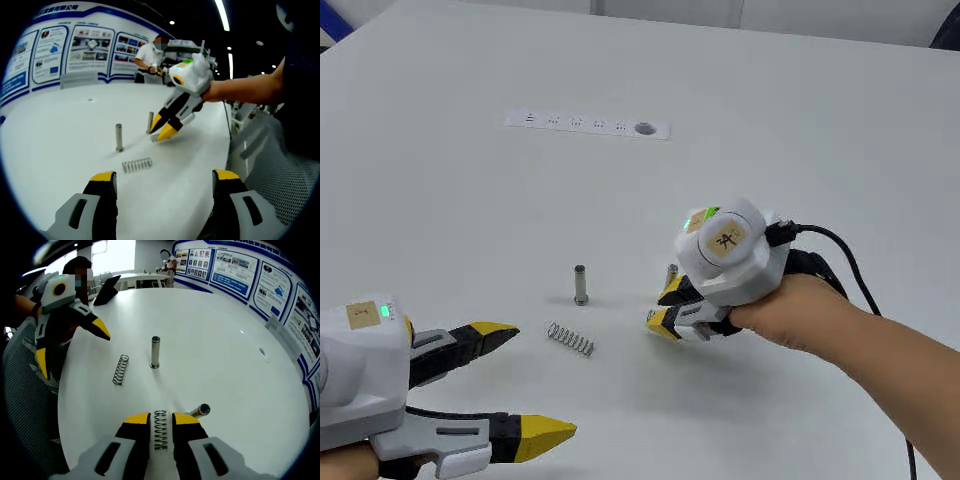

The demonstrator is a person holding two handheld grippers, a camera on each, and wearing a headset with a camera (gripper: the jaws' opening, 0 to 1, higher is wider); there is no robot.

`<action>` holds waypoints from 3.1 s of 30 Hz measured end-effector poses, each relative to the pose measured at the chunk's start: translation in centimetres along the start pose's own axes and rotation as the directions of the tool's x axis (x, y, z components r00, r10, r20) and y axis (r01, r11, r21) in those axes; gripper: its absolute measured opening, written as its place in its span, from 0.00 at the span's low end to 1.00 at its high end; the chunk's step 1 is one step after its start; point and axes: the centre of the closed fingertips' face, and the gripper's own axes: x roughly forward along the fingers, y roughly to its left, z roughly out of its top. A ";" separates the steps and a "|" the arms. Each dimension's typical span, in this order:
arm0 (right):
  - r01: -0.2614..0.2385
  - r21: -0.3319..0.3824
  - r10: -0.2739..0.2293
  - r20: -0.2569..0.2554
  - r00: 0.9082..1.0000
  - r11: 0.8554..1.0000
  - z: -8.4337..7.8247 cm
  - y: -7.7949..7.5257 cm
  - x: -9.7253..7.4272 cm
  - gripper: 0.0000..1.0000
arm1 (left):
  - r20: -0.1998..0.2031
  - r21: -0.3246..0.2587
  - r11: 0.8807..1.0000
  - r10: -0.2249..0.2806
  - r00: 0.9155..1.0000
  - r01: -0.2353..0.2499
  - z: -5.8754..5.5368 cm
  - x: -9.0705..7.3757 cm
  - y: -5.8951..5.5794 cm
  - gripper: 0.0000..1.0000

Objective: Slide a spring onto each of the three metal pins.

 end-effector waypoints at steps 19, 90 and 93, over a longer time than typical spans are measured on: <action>-0.039 0.030 0.040 -0.052 0.998 0.999 -0.5 0.3 0.7 0.12 | 0.004 -0.003 1.000 0.004 1.000 -0.004 0.0 0.0 0.1 0.78; -0.120 0.114 0.078 0.316 0.945 0.986 8.1 6.7 -11.8 0.11 | -0.010 0.251 0.938 -0.244 0.970 0.239 7.0 5.0 -5.1 0.17; -0.126 0.116 0.084 0.313 0.946 0.985 8.1 6.9 -11.8 0.11 | -0.015 0.250 0.938 -0.245 0.969 0.241 6.9 5.1 -5.1 0.14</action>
